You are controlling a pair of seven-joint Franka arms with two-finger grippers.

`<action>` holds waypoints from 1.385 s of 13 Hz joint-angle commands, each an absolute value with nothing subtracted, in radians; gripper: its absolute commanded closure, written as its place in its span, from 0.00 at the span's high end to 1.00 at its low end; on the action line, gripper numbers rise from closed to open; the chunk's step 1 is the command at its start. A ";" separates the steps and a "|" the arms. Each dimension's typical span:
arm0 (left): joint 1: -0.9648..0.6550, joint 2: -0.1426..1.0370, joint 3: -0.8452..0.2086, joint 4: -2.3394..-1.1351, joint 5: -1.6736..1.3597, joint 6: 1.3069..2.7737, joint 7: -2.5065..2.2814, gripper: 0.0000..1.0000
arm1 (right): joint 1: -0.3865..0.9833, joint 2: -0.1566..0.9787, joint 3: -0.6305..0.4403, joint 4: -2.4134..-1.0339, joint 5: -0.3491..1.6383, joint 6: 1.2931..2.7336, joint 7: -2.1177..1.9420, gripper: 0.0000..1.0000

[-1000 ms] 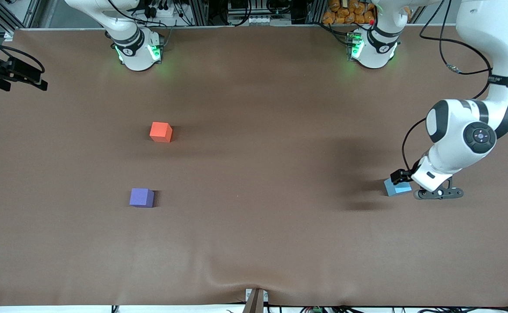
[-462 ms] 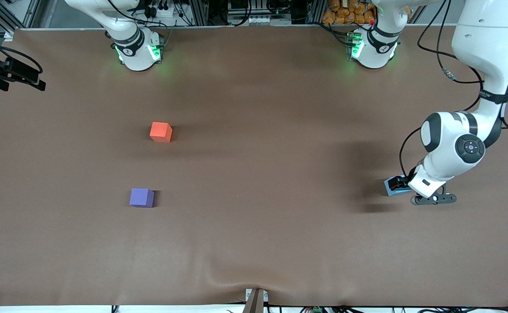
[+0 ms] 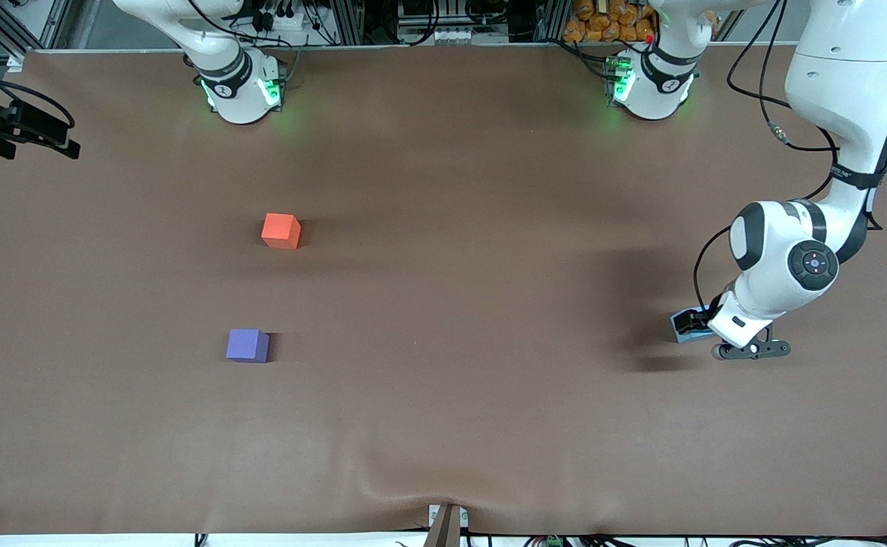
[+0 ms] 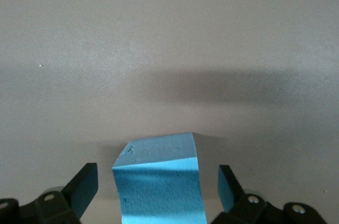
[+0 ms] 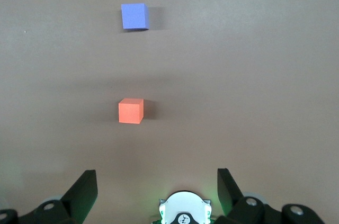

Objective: Place blue block between orange and purple blocks
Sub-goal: 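Close the left gripper on the light-blue cube and lift it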

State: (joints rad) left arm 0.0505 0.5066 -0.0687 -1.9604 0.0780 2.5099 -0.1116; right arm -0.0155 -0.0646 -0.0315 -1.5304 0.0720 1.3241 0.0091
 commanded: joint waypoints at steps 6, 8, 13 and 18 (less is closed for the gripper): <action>0.054 0.531 -0.072 -1.954 0.098 2.514 -0.124 1.00 | -0.031 -0.066 -0.025 -1.523 0.083 1.319 0.015 1.00; 0.054 0.532 -0.072 -1.954 0.098 2.514 -0.124 0.90 | -0.031 -0.066 -0.026 -1.523 0.083 1.316 0.014 1.00; 0.052 0.541 -0.074 -1.951 0.095 2.510 -0.129 0.17 | -0.032 -0.066 -0.026 -1.523 0.083 1.316 0.014 1.00; 0.044 0.508 -0.109 -1.936 0.089 2.481 -0.126 0.00 | -0.043 -0.066 -0.026 -1.525 0.084 1.316 0.014 1.00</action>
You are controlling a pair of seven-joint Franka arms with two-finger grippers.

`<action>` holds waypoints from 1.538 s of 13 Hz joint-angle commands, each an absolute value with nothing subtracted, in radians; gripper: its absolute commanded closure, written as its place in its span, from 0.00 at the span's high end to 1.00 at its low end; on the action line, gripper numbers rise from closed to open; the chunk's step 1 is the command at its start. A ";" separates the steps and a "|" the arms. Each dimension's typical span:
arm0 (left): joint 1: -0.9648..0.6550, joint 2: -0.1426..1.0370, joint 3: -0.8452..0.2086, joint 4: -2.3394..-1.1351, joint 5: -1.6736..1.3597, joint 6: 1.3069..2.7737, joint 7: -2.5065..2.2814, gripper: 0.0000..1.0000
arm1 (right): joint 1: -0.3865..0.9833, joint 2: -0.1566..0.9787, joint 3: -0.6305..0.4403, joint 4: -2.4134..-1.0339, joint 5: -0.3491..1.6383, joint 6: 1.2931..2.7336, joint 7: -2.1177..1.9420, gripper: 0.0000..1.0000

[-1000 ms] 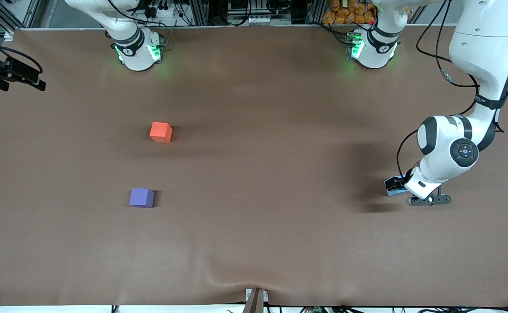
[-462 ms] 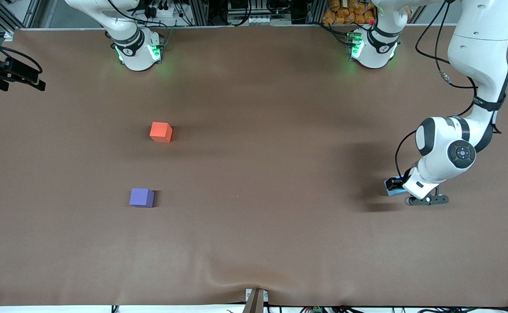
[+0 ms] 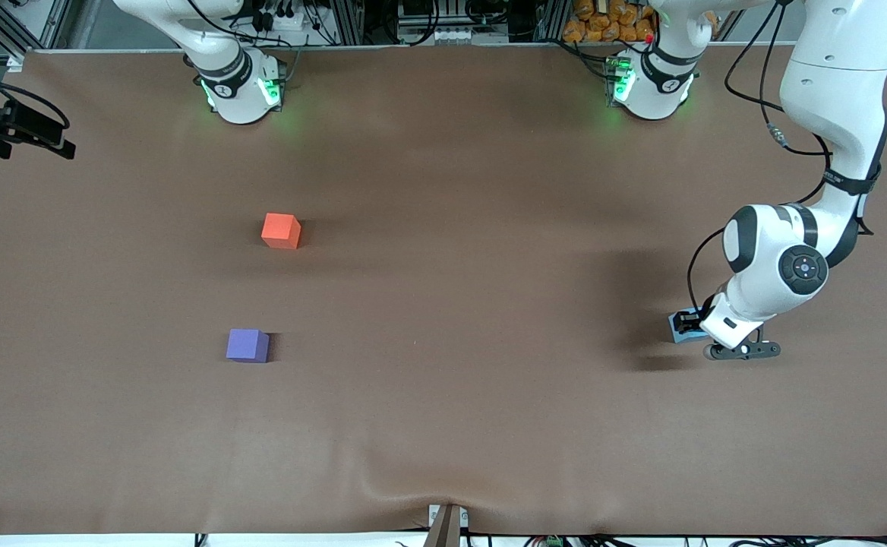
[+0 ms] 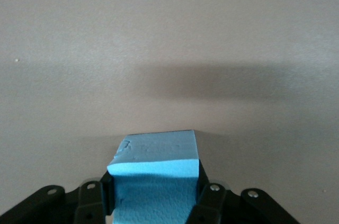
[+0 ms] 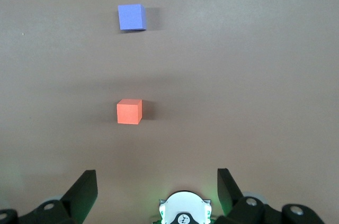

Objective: Place blue block between orange and purple blocks
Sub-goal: 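Carry the light-blue cube with the left gripper toward the orange cube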

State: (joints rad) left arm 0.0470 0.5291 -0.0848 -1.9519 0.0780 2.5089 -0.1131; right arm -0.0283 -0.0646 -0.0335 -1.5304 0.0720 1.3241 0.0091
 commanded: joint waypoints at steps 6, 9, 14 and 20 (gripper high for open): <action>-0.006 0.511 -0.258 -1.715 0.086 2.231 -0.326 0.00 | -0.043 -0.066 -0.026 -1.525 0.084 1.316 0.014 1.00; -0.107 0.534 -0.259 -1.629 0.026 2.200 -0.444 0.00 | -0.043 -0.066 -0.026 -1.525 0.084 1.316 0.014 1.00; -0.273 0.615 -0.259 -1.444 0.018 2.108 -0.722 0.00 | -0.043 -0.066 -0.026 -1.525 0.084 1.316 0.014 1.00; -0.509 0.759 -0.239 -1.216 0.018 2.146 -0.956 0.00 | -0.044 -0.066 -0.026 -1.525 0.083 1.316 0.014 1.00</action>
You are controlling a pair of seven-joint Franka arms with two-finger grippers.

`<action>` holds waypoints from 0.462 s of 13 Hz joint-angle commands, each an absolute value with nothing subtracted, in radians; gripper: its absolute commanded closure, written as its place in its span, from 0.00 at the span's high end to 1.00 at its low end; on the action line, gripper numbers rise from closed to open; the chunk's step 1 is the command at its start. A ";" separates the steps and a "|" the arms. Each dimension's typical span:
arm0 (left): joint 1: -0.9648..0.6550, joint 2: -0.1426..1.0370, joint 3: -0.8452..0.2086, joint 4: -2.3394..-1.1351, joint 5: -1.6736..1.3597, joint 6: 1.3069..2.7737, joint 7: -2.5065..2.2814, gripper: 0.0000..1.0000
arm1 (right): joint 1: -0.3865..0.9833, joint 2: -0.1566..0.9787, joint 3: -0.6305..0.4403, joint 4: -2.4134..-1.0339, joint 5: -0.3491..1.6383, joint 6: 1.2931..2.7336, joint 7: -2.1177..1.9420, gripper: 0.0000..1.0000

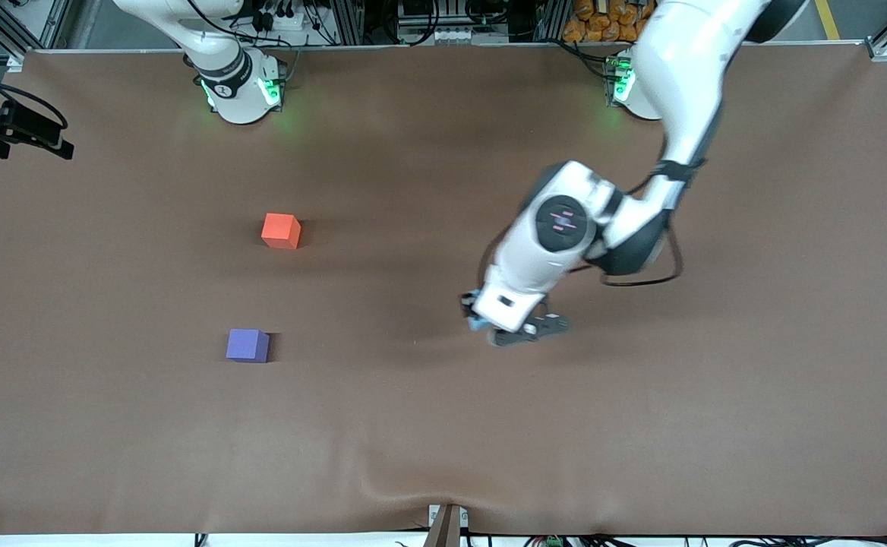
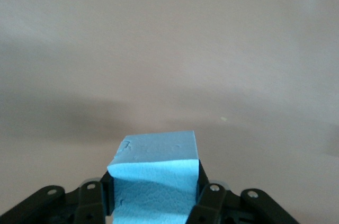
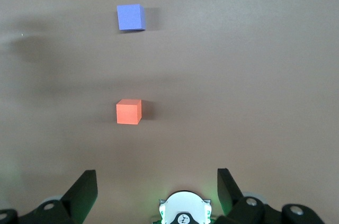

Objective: Place blue block between orange and purple blocks
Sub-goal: 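Carry the light-blue cube with the left gripper toward the orange cube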

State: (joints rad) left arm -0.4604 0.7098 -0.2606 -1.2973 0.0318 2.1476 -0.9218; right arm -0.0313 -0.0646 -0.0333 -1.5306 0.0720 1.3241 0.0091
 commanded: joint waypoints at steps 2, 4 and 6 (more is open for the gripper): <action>-0.558 0.770 -0.239 -1.215 0.017 2.190 -0.963 0.00 | -0.044 -0.066 -0.026 -1.520 0.084 1.316 0.015 1.00; -0.609 0.813 -0.239 -1.200 0.017 2.271 -1.000 0.00 | -0.048 -0.040 -0.025 -1.517 0.084 1.344 0.014 1.00; -0.676 0.871 -0.224 -1.174 0.017 2.362 -1.073 0.00 | -0.045 -0.023 -0.025 -1.514 0.080 1.350 0.011 1.00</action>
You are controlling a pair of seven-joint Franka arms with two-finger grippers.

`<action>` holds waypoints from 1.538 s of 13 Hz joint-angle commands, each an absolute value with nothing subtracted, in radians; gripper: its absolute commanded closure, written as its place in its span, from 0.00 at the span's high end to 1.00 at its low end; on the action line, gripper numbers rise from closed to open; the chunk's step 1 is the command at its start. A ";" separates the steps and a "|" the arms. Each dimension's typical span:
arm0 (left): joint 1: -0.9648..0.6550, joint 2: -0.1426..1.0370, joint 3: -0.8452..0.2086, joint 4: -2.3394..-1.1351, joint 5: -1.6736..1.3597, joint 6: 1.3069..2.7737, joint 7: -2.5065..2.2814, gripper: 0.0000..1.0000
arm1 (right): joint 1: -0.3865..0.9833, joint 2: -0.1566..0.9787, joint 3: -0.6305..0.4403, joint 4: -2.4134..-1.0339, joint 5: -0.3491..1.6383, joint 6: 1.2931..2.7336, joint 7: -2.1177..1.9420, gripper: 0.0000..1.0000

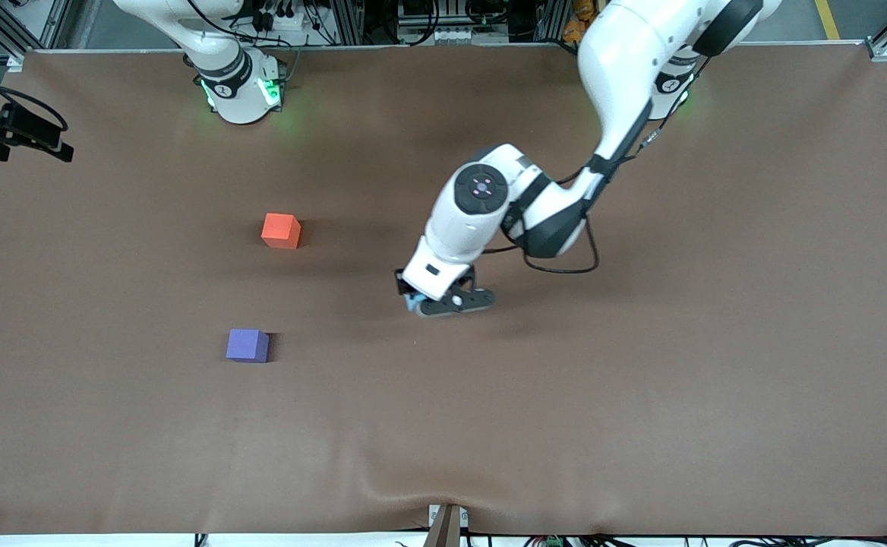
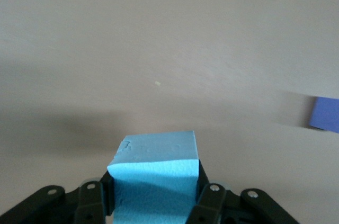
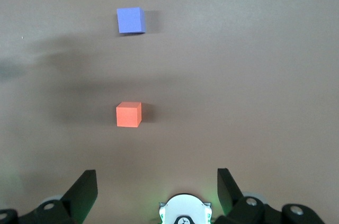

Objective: Place blue block between orange and purple blocks
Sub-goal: 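Carry the light-blue cube with the left gripper toward the orange cube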

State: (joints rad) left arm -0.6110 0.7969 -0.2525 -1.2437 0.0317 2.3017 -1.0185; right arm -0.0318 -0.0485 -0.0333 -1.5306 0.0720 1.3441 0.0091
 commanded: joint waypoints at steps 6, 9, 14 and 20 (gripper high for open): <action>-0.813 0.948 -0.117 -1.169 0.017 2.430 -1.097 0.00 | -0.032 0.046 -0.020 -1.506 0.084 1.371 0.014 1.00; -0.828 0.969 -0.117 -1.170 0.021 2.431 -1.048 0.00 | -0.035 0.049 -0.020 -1.506 0.084 1.371 0.014 1.00; -0.844 0.991 -0.117 -1.173 0.023 2.431 -0.980 0.13 | -0.023 0.072 -0.020 -1.506 0.084 1.370 0.014 1.00; -0.844 0.974 -0.109 -1.175 0.038 2.430 -0.983 1.00 | -0.008 0.078 -0.020 -1.506 0.084 1.368 0.011 1.00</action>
State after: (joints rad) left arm -0.8343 0.9776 -0.1274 -1.1974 0.0323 2.4340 -0.9945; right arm -0.0154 0.0686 -0.0204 -1.5253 0.0722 1.3812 0.0089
